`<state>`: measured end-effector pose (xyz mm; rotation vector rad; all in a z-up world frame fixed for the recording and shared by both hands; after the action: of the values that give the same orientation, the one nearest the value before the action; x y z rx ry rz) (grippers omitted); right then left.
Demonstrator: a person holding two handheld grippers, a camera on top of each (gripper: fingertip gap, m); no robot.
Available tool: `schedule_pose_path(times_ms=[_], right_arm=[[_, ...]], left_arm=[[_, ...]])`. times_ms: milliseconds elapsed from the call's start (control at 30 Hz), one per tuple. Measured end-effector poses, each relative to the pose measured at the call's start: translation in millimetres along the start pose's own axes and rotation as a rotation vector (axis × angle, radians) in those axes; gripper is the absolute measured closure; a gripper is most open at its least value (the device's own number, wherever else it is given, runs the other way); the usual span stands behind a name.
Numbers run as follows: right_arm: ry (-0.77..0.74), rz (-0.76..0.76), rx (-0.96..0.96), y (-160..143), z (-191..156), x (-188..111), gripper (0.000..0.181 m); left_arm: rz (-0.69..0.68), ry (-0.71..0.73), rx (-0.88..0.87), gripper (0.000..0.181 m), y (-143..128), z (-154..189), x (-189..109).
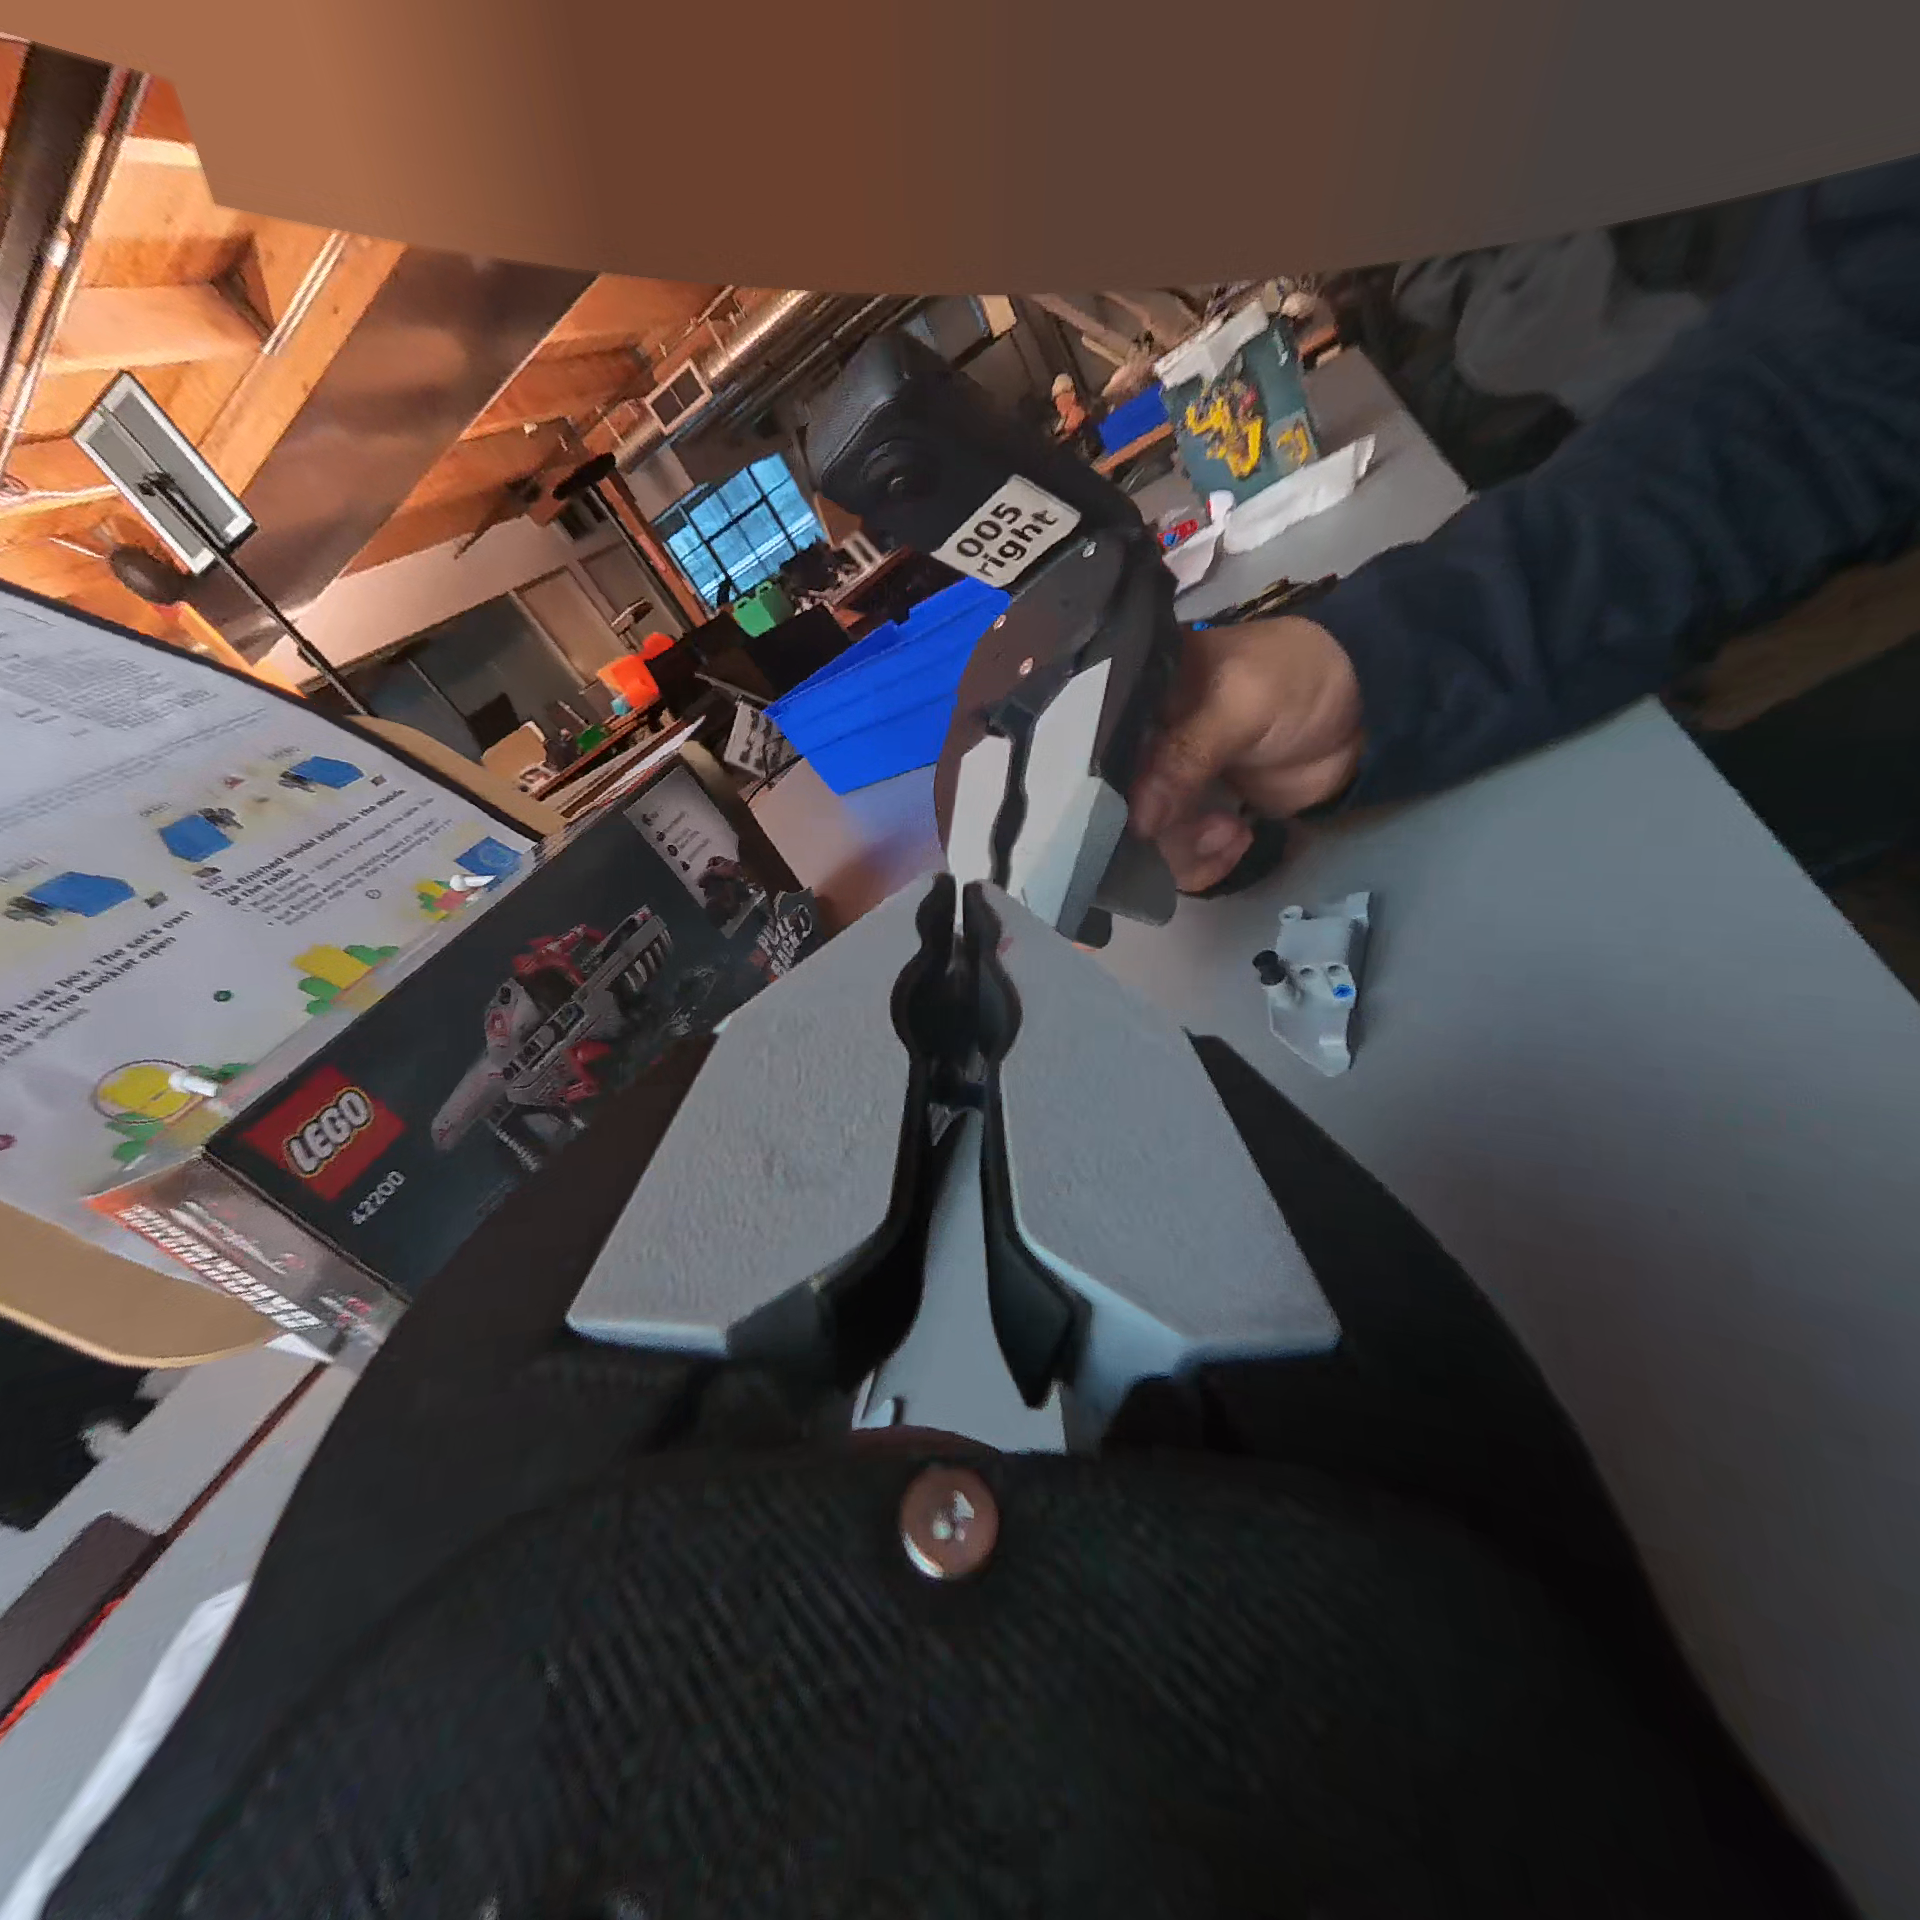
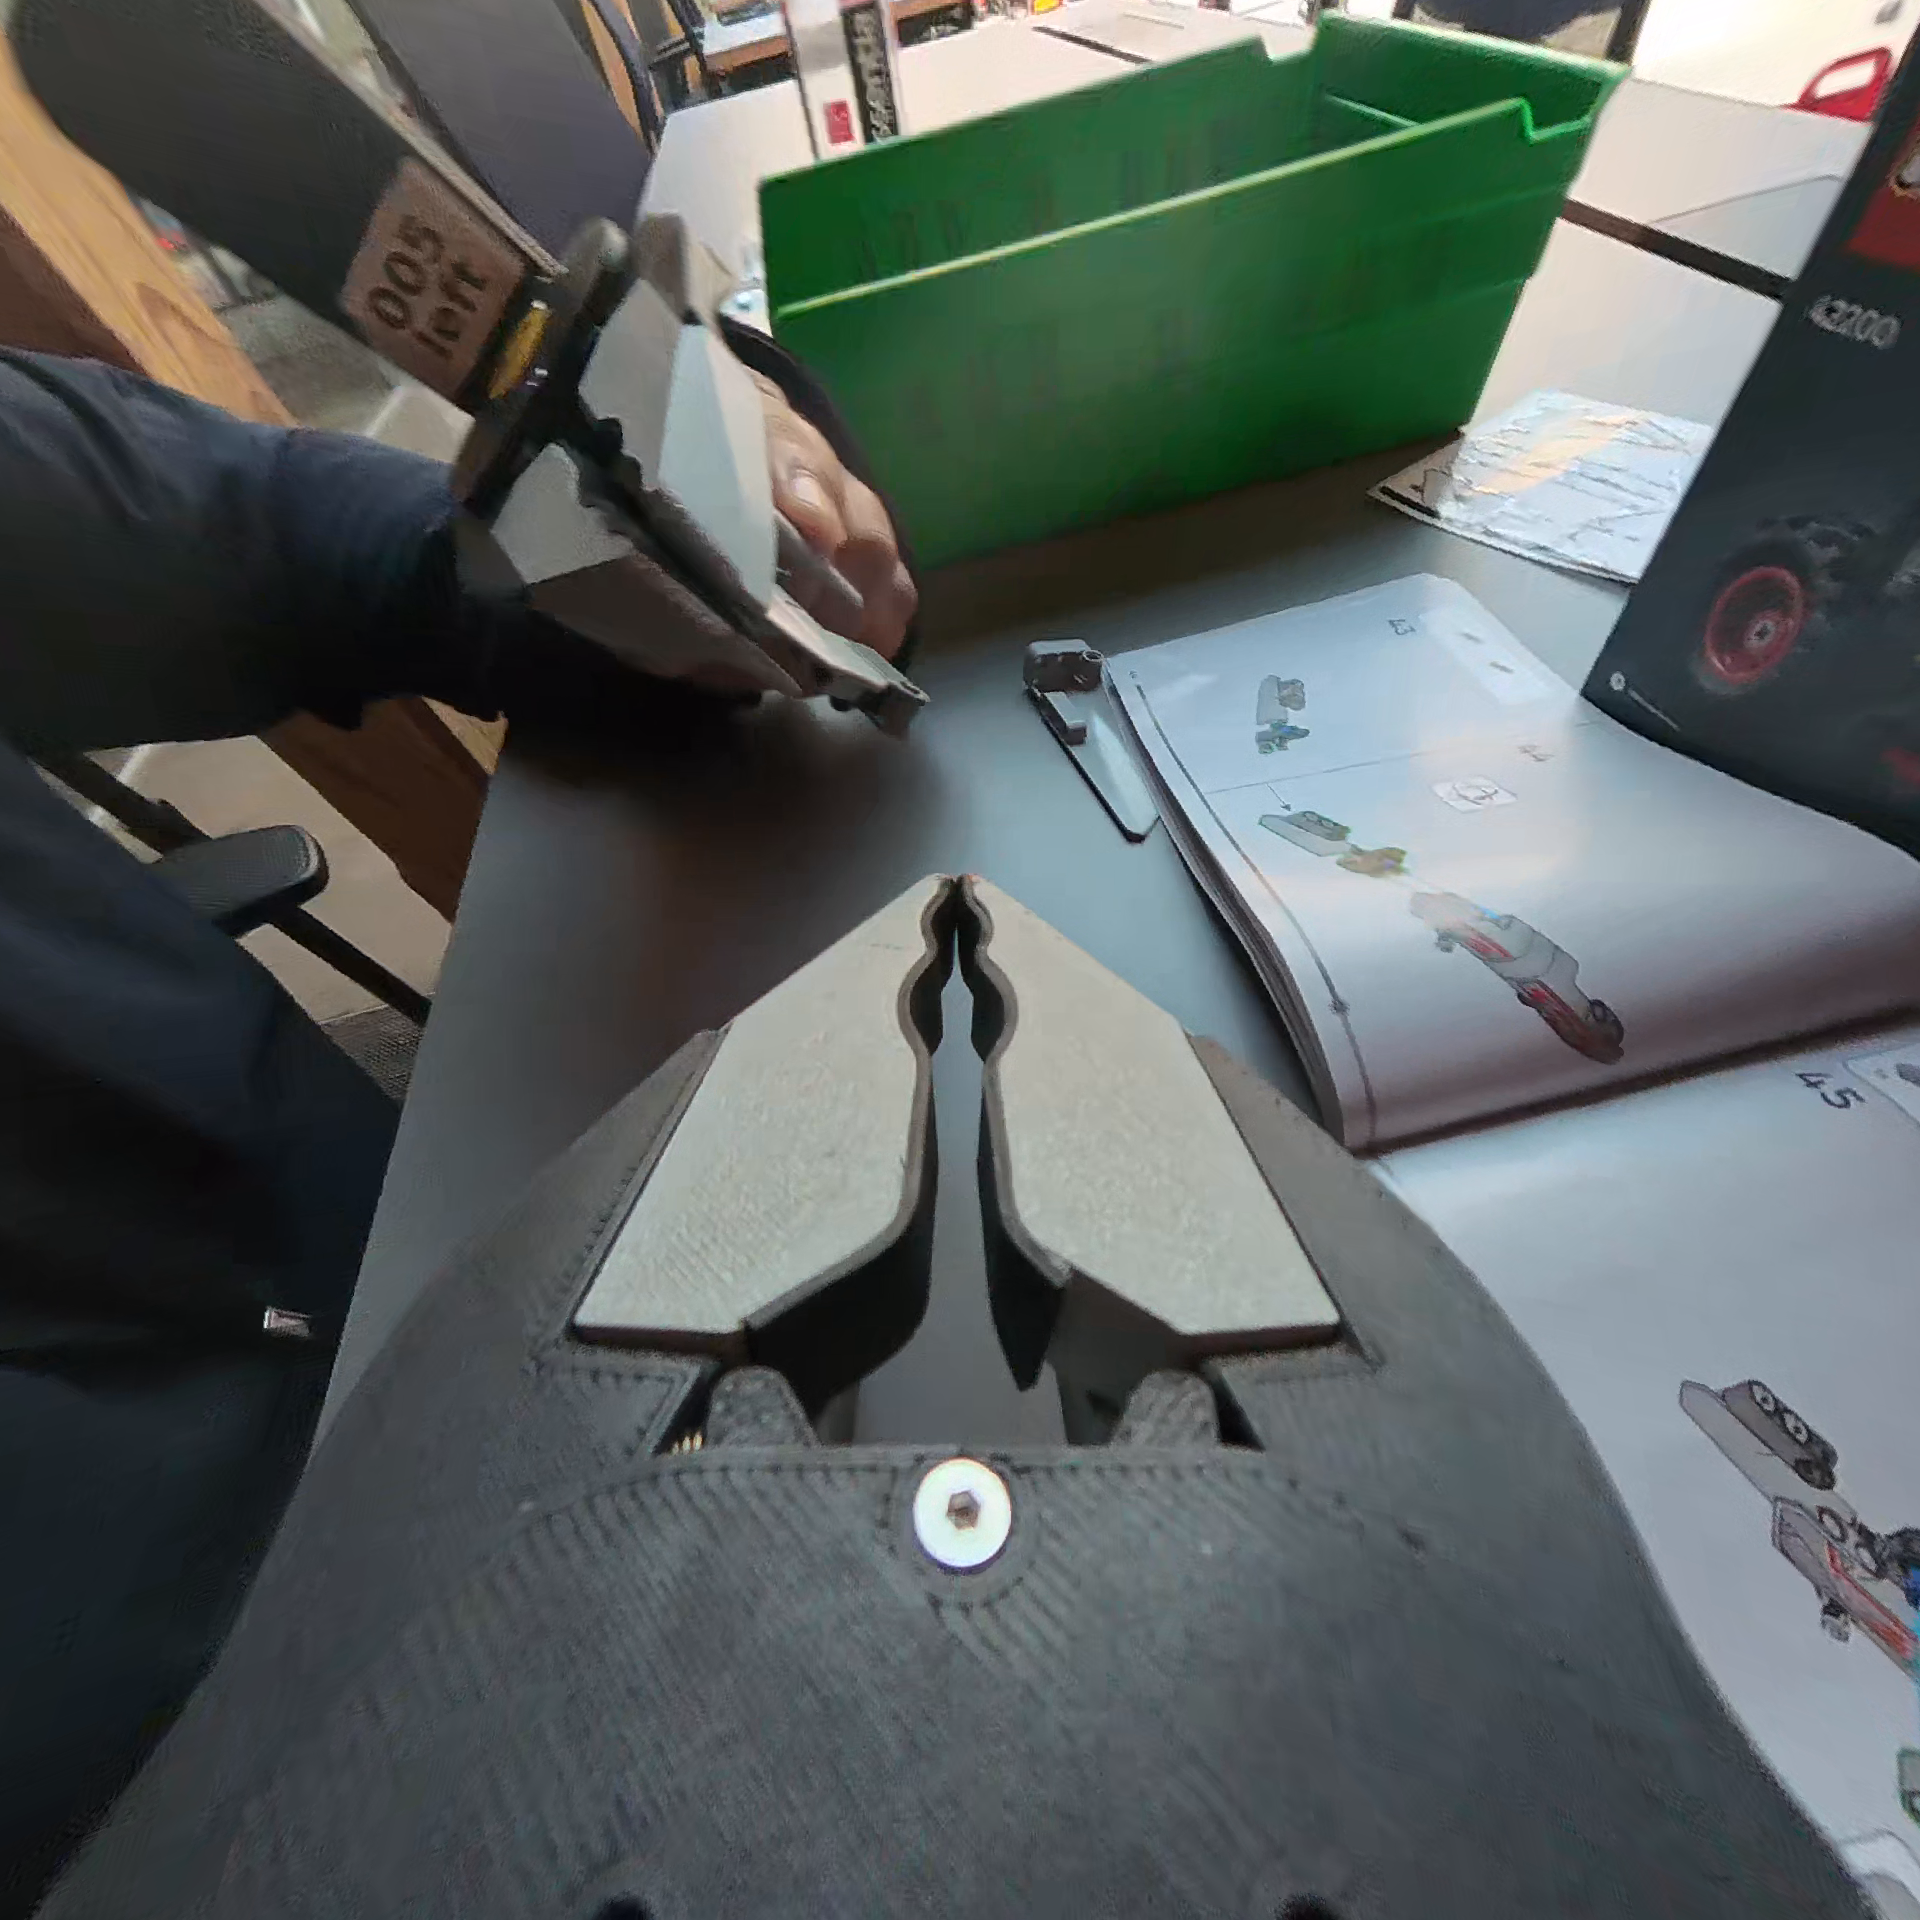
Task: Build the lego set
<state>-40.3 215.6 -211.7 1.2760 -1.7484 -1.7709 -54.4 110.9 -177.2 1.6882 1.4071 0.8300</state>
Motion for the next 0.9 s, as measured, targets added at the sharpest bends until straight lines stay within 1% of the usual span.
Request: schedule_pose_path(times_ms=[33, 100, 133, 167, 267, 367, 433, 533, 600, 633, 700, 767, 800, 867, 900], right_arm=[[0.015, 0.016, -0.014, 2.4, -2.5, -0.9, 0.181], [0.03, 0.05, -0.048, 8.0, -5.1, -5.0, 0.181], [0.029, 0.061, -0.064, 10.7, -5.3, -7.6, 0.178], [0.023, 0.078, -0.072, 13.9, -4.9, -10.0, 0.166], [0.019, 0.149, -0.078, 23.9, -6.8, -15.3, 0.164], [-0.005, 0.202, -0.092, 29.8, -8.4, -16.6, 0.161], [0.009, 0.207, -0.116, 30.6, -12.3, -17.0, 0.175], [0.026, 0.231, -0.105, 32.2, -13.7, -17.5, 0.175], [0.057, 0.241, -0.071, 33.2, -12.6, -19.4, 0.176], [0.076, 0.247, -0.048, 33.5, -11.6, -21.1, 0.176], [0.102, 0.234, -0.007, 32.5, -8.3, -24.2, 0.176], [0.091, 0.192, -0.019, 28.7, -5.7, -26.1, 0.176], [0.099, 0.163, -0.041, 26.8, -7.4, -26.2, 0.176], [0.116, 0.087, -0.072, 22.1, -12.2, -22.8, 0.176], [0.113, 0.055, -0.091, 19.7, -14.4, -20.3, 0.176]], left_arm=[[0.023, -0.003, -0.047, 0.181, -0.4, -2.7, -0.3], [0.074, -0.025, -0.262, 0.181, -1.3, -13.0, 0.1], [0.109, -0.034, -0.383, 0.181, -2.6, -19.6, 0.5], [0.14, -0.042, -0.499, 0.181, -4.6, -25.6, 1.3], [0.228, -0.12, -0.806, 0.181, -8.2, -30.1, 7.4], [0.309, -0.159, -0.943, 0.181, -4.9, -26.7, 12.7], [0.321, -0.161, -0.972, 0.181, -5.5, -25.8, 14.3], [0.327, -0.148, -0.977, 0.181, -5.7, -26.5, 13.9], [0.296, -0.158, -0.957, 0.181, -7.1, -25.1, 15.2], [0.268, -0.161, -0.94, 0.181, -8.6, -24.3, 15.7], [0.158, -0.163, -0.874, 0.181, -14.8, -22.0, 16.4], [0.009, -0.174, -0.783, 0.159, -22.9, -18.0, 16.5], [-0.053, -0.191, -0.747, 0.152, -26.1, -14.9, 16.8], [-0.111, -0.21, -0.707, 0.148, -28.4, -10.0, 18.3], [-0.115, -0.228, -0.694, 0.151, -27.1, -7.2, 19.2]])
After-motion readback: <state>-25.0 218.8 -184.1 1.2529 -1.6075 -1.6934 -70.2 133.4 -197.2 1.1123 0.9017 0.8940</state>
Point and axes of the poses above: each gripper's, where its closed fingertips meet, x out along the fingers, y out of its top, z = x × y across the jaws, the point moved 5 cm from there along -x, back along the fingers, and after that the axes turned 3 degrees about -y, right-handed, at the moved point
